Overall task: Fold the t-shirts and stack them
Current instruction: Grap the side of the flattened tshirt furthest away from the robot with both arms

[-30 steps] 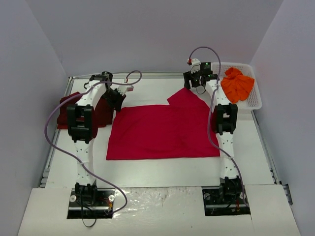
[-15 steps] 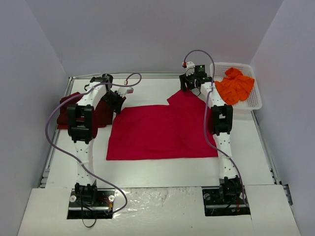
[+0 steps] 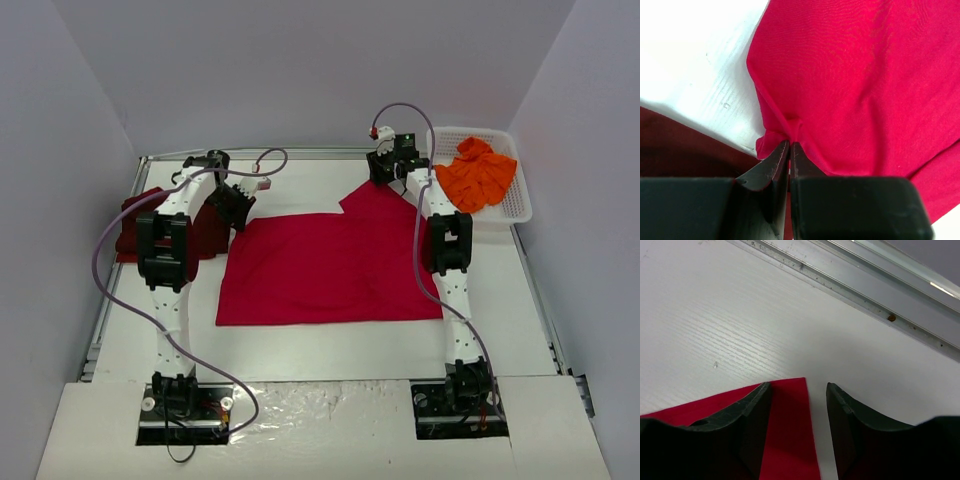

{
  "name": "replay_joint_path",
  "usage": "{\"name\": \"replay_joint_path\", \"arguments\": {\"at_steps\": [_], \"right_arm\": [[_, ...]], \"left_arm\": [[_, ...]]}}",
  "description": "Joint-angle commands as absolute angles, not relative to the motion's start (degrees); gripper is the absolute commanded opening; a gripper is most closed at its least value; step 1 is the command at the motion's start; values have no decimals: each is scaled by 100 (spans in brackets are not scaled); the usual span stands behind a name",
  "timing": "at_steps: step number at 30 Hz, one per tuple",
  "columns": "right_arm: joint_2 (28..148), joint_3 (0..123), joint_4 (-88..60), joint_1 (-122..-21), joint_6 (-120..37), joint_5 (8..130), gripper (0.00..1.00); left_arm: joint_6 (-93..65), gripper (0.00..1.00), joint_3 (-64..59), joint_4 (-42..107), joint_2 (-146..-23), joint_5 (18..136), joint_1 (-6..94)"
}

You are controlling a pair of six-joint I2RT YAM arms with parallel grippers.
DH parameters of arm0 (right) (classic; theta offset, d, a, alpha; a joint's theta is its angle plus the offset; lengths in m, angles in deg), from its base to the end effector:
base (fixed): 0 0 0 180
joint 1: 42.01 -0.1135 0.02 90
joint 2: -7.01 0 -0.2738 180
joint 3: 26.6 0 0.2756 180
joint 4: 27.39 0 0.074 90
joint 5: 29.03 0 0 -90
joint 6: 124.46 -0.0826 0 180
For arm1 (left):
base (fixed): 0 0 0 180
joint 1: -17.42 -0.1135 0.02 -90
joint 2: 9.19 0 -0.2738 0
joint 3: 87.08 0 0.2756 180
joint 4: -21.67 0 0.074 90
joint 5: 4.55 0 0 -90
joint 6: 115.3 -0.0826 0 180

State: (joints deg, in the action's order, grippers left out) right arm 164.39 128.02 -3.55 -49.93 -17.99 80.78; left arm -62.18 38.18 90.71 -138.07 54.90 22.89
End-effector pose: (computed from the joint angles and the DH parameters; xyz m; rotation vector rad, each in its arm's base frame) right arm 0.6733 0.1219 0.1376 -0.6344 1.9125 0.2566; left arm 0.5038 -0.0904 0.1707 1.0605 2.4320 -0.5875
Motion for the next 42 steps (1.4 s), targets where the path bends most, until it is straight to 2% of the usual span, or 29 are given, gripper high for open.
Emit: {"name": "replay_joint_path", "arguments": {"at_steps": [1, 4, 8, 16, 20, 32, 42], "right_arm": [[16390, 12599, -14, -4992, -1679, 7907, 44], [16425, 12599, 91, -5001, -1670, 7969, 39], [16425, 12573, 293, -5009, -1618, 8074, 28], [16170, 12177, 460, -4992, -1503, 8198, 17], [16091, 12036, 496, -4983, -1424, 8163, 0], [15837, 12572, 478, -4992, -1319, 7916, 0], [15142, 12239, 478, -5009, -1213, 7908, 0]], "left_arm": [[-6186, 2, 3905, 9155, -13408, 5460, 2313], [-6203, 2, 3896, 9155, -13417, 5468, 2313], [-6203, 2, 3905, 9164, -13417, 5477, 2313], [-6186, 2, 3940, 9181, -13487, 5433, 2313], [-6194, 2, 3923, 9199, -13514, 5433, 2313], [-5404, 2, 3729, 8408, -13294, 6145, 2418], [-5061, 2, 3685, 8109, -12987, 6470, 2524]]}}
